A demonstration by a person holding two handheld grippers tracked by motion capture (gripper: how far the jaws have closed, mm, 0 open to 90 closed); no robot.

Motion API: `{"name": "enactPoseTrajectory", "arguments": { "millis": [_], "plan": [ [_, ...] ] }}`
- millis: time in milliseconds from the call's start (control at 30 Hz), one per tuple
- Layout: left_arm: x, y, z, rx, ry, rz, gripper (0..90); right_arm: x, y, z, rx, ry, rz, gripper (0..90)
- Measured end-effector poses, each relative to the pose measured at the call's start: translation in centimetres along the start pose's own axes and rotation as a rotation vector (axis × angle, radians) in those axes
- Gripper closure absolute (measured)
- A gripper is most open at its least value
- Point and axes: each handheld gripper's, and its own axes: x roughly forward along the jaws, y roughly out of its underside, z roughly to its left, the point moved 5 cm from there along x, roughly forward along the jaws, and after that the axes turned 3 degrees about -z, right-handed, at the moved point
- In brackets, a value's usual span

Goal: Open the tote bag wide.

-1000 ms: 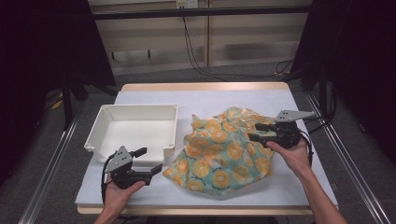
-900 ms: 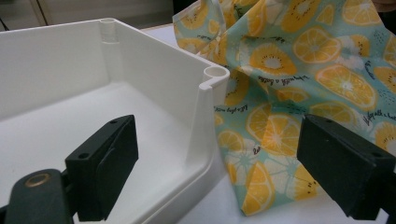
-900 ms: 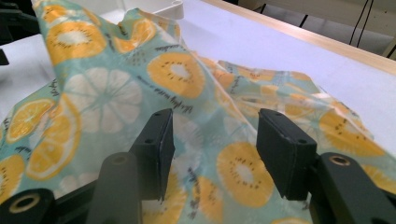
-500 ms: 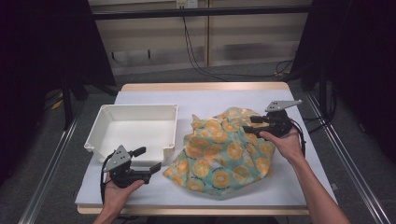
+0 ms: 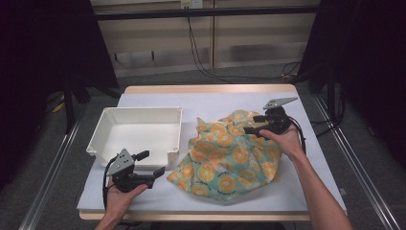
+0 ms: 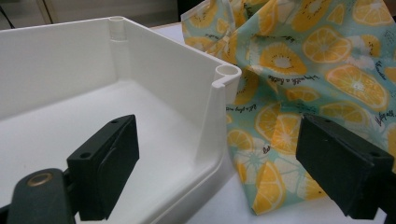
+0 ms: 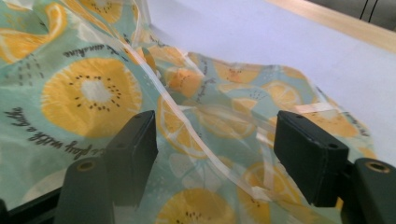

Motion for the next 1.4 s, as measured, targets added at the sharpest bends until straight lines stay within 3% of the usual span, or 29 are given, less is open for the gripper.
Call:
{"name": "enactPoseTrajectory", "arguments": {
  "millis": [200, 300, 433, 467, 567, 633, 733, 900, 933, 967, 1000, 1033, 1133, 1233, 1333, 1400],
  "plan": [
    [0.0, 0.0, 0.1, 0.007, 0.007, 0.004, 13.3, 1.4, 0.6, -0.5, 0.005, 0.007, 0.037, 28.9],
    [0.0, 0.0, 0.0, 0.003, 0.001, 0.001, 13.3, 1.8, 0.7, -0.2, 0.030, -0.050, 0.025, 30.1],
    [0.1, 0.1, 0.1, -0.001, 0.004, 0.006, 13.3, 1.6, 0.3, 1.2, 0.012, -0.131, 0.013, 34.9],
    [0.1, 0.1, 0.1, 0.002, 0.005, 0.008, 13.3, 1.8, 0.4, 1.8, 0.006, -0.152, 0.041, 33.5],
    [0.1, 0.1, 0.0, 0.009, 0.001, 0.012, 13.3, 2.4, 1.0, 1.9, -0.002, -0.135, 0.082, 30.9],
    [0.1, 0.0, 0.0, 0.016, 0.007, 0.007, 13.3, 2.8, 1.5, 1.8, 0.021, -0.135, 0.101, 30.6],
    [0.1, 0.1, 0.0, 0.007, -0.001, 0.013, 13.3, 3.4, 2.0, 1.8, 0.041, -0.145, 0.119, 36.9],
    [0.2, 0.1, 0.1, 0.003, 0.016, 0.002, 13.3, 4.1, 2.4, 1.7, 0.064, -0.155, 0.155, 59.2],
    [0.1, 0.1, 0.1, 0.005, 0.010, 0.004, 13.3, 4.4, 2.8, 1.8, 0.049, -0.131, 0.198, 67.6],
    [0.1, 0.1, 0.1, 0.006, 0.015, 0.004, 13.3, 4.4, 2.8, 1.8, 0.049, -0.131, 0.198, 67.6],
    [0.1, 0.1, 0.1, 0.008, 0.002, 0.012, 13.3, 4.8, 3.2, 1.8, 0.045, -0.133, 0.215, 75.7],
    [0.1, 0.1, 0.0, 0.009, 0.003, 0.012, 13.3, 4.8, 3.2, 1.8, 0.045, -0.133, 0.215, 75.7],
    [0.1, 0.1, 0.1, 0.015, 0.001, 0.014, 13.3, 5.2, 3.3, 2.0, 0.040, -0.145, 0.223, 88.0],
    [0.0, 0.0, 0.1, 0.013, 0.000, 0.009, 13.3, 5.3, 3.4, 2.1, 0.053, -0.144, 0.222, 90.0],
    [0.1, 0.0, 0.1, 0.004, 0.011, -0.003, 13.3, 5.0, 3.0, 1.9, 0.067, -0.141, 0.192, 90.0],
    [0.0, 0.0, 0.1, 0.001, -0.005, -0.001, 13.3, 4.5, 2.7, 2.0, 0.072, -0.141, 0.170, 90.0]
  ]
}}
